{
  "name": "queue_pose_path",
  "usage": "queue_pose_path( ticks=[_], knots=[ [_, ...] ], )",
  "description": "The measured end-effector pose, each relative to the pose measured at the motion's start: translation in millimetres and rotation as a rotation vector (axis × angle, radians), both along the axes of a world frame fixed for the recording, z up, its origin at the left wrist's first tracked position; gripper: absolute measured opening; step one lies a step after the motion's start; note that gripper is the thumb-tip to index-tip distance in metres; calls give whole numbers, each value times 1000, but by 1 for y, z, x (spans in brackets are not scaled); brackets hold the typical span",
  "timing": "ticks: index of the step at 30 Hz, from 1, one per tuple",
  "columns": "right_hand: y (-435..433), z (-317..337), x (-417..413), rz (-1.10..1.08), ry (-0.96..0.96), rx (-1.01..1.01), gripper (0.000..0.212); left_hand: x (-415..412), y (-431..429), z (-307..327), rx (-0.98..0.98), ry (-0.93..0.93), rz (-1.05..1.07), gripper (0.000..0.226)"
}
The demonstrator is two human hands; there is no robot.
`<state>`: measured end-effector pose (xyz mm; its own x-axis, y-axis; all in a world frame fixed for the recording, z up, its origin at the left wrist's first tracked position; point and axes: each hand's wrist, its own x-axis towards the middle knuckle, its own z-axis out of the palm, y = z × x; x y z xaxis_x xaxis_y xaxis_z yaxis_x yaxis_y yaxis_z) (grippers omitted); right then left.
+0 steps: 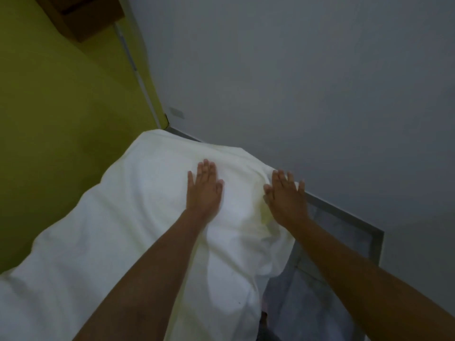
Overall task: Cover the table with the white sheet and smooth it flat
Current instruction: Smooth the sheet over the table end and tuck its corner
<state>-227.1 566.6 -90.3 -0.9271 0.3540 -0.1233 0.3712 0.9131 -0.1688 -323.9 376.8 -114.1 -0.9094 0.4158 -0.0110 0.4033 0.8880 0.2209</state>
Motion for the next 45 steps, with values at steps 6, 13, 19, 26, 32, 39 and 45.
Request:
queue_pose_path(
  ticks=[6, 13, 19, 26, 32, 39, 45],
  knots=[
    [-20, -20, 14, 92, 53, -78, 78, 2, 46, 6, 39, 27, -110, 67],
    [24, -16, 14, -64, 329, -445, 58, 5, 56, -23, 21, 3, -70, 68],
    [34, -37, 19, -126, 279, -189, 53, 8, 60, -25, 12, 0, -31, 68],
    [34, -32, 17, -301, 277, -242, 39, 13, 61, -23, 7, 22, -30, 67],
    [51, -12, 7, -389, 470, -102, 11, 10, 64, -13, 5, 45, -73, 70],
    [53, 2, -4, -356, 526, -124, 47, 9, 59, -4, -19, 55, -107, 69],
    [12, -12, 18, -368, 177, -351, 48, 13, 51, -8, -34, -35, -64, 65]
  ],
)
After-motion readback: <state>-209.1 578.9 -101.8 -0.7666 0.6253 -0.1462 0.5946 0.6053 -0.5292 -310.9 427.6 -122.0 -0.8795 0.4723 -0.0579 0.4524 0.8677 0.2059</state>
